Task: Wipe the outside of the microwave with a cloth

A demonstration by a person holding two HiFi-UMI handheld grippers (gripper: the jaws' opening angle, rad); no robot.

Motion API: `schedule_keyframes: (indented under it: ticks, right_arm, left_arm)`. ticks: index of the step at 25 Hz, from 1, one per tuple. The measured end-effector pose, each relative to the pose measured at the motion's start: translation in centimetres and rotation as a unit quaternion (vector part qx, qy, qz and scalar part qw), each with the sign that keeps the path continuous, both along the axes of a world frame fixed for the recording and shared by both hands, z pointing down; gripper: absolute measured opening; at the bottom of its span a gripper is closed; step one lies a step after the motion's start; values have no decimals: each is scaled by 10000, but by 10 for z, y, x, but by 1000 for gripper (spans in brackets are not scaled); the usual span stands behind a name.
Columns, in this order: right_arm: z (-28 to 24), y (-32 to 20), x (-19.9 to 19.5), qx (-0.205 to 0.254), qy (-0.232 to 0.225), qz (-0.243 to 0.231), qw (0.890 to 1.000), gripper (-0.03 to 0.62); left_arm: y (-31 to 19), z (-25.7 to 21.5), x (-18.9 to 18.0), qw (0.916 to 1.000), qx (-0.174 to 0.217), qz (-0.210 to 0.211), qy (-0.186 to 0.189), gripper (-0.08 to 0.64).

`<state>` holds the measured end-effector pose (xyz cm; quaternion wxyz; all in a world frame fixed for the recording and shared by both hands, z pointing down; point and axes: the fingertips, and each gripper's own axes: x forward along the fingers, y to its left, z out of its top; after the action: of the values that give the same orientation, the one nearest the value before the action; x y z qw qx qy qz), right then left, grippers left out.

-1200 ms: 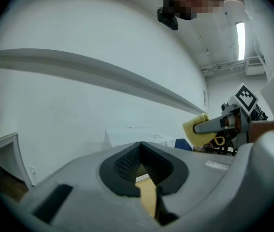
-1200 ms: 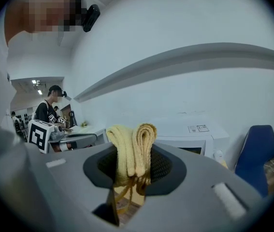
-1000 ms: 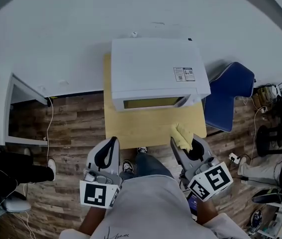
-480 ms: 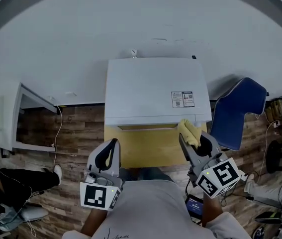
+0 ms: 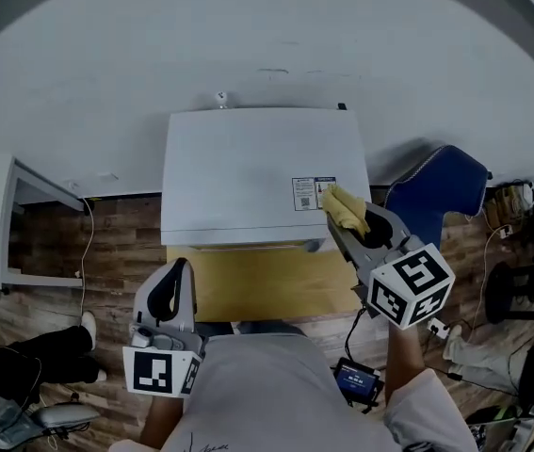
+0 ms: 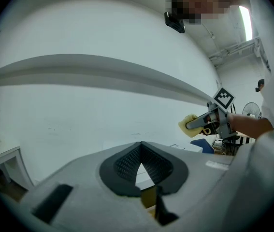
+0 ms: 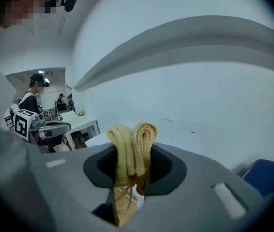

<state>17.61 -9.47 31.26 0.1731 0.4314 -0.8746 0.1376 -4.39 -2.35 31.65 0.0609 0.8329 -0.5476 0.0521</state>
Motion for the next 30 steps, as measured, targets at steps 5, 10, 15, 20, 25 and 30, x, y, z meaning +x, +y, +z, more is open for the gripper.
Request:
schedule_keyframes:
  ticks: [5, 10, 15, 20, 25, 30]
  right_arm:
    - [-2, -40, 10, -146, 343, 38, 9993, 120]
    - [6, -86, 26, -370, 631, 225, 9971, 120]
    - [21, -133, 51, -686, 921, 553, 9918, 120]
    - [41, -174, 76, -1125, 1283, 863, 9816, 120]
    - [61, -205, 92, -1561, 1614, 1032, 9690, 120]
    - [80, -227, 106, -1891, 1918, 1249, 9549, 120]
  left_arm:
    - [-13, 6, -4, 9999, -89, 37, 78, -1]
    - [-24, 4, -4, 9999, -64, 93, 96, -1]
    - [-28, 10, -12, 9998, -127, 55, 166, 0]
    - [-26, 15, -23, 9994, -238, -25, 236, 0]
    - [-28, 19, -27, 9993, -281, 13, 247, 0]
    - [-29, 22, -29, 9992, -313, 75, 256, 0]
